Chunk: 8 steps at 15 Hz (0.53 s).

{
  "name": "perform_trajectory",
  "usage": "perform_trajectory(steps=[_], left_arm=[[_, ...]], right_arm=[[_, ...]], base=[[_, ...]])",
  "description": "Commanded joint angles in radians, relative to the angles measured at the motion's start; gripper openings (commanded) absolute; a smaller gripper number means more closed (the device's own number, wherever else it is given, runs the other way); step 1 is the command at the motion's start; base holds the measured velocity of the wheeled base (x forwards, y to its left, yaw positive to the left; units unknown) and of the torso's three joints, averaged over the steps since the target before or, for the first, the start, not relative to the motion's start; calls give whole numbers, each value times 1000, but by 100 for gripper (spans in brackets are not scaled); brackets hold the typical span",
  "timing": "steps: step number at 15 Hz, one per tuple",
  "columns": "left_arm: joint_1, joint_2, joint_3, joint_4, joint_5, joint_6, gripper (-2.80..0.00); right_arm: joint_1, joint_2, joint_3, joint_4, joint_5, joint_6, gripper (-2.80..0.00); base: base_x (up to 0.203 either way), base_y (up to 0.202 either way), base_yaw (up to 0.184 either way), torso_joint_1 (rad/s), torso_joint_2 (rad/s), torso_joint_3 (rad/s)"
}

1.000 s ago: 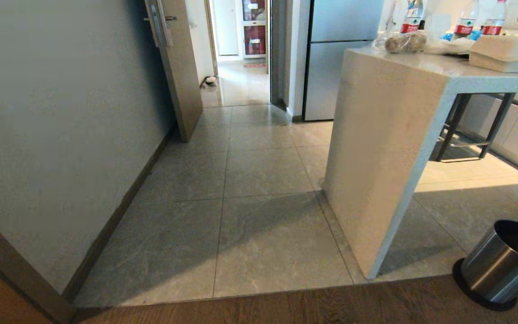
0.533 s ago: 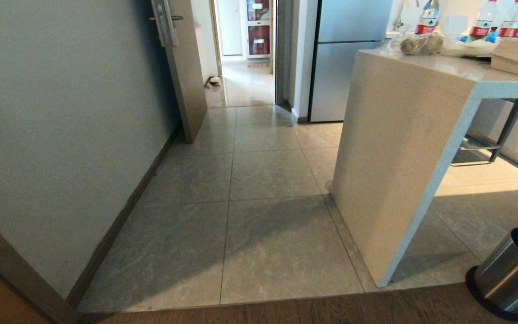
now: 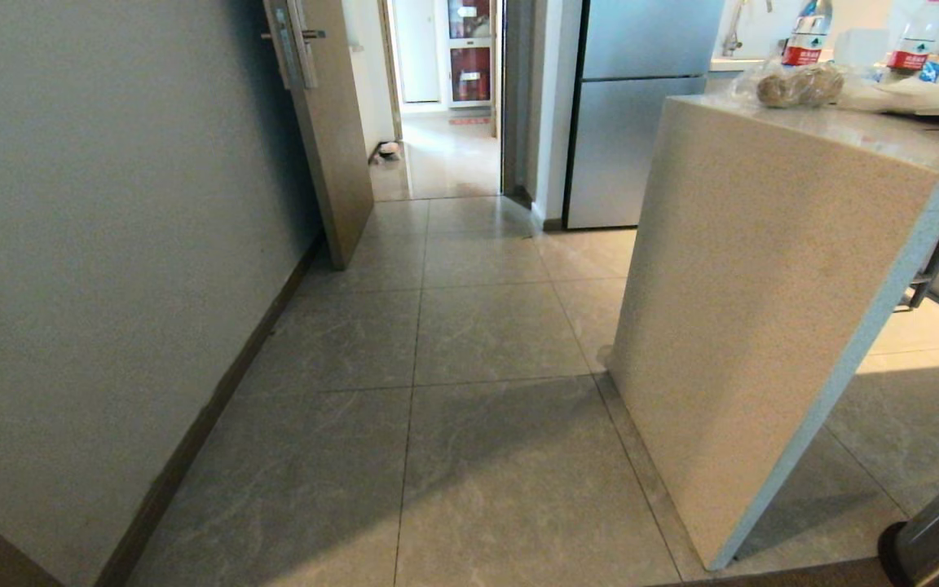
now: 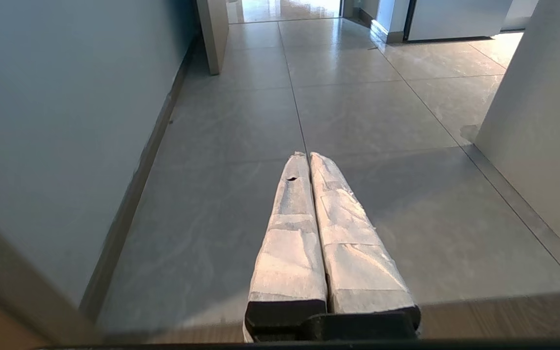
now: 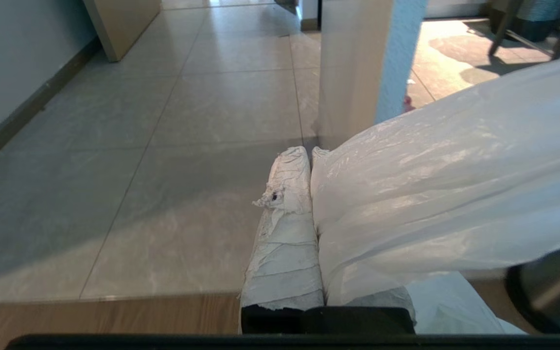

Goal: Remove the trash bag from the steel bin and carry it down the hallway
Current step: Put the trash bag at the door

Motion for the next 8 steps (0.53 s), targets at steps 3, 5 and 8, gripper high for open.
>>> perform_trajectory(steps=[3,5,8], left_arm=[[0,1,0,0,0,0,-280],[0,1,0,0,0,0,-280],[0,1,0,0,0,0,-280]], right_arm=[[0,-39,0,0,0,0,-280],[0,-39,0,0,0,0,-280],[0,-39,0,0,0,0,-280]], base=[[189,0,0,5,5,2],[188,0,2,7,3,3],[191,0,1,5,2,2]])
